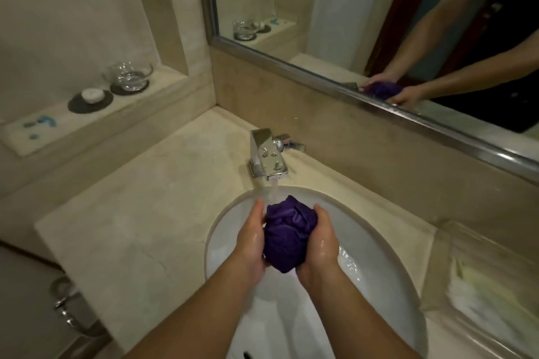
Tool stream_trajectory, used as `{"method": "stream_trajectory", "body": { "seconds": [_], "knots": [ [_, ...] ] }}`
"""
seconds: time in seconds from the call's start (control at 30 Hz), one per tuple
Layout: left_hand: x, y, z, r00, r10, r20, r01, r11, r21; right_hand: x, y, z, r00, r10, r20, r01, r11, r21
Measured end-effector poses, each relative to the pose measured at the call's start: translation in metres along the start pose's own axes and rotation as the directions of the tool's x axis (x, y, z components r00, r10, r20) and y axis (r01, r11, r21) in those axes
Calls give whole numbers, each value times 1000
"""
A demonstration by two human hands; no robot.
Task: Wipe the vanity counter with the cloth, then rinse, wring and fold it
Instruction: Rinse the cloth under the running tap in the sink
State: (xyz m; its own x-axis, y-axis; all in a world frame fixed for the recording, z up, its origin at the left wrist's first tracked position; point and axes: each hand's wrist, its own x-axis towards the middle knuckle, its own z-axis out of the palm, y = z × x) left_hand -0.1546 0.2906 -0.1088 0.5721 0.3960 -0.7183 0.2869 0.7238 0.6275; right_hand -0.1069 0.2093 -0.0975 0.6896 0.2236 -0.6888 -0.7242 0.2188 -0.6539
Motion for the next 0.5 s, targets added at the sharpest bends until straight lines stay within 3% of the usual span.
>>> {"method": "stream_trajectory", "body": {
  "seconds": [0.27, 0.5],
  "knots": [
    [-68, 33, 10, 990, 132, 49, -141, 903, 406, -71, -35, -41, 996, 21, -83, -11, 993, 119],
    [-92, 64, 47, 969, 187, 164, -248, 680, 690, -89, -47, -76, 988, 90, -128, -51, 958, 281]
  ]
}}
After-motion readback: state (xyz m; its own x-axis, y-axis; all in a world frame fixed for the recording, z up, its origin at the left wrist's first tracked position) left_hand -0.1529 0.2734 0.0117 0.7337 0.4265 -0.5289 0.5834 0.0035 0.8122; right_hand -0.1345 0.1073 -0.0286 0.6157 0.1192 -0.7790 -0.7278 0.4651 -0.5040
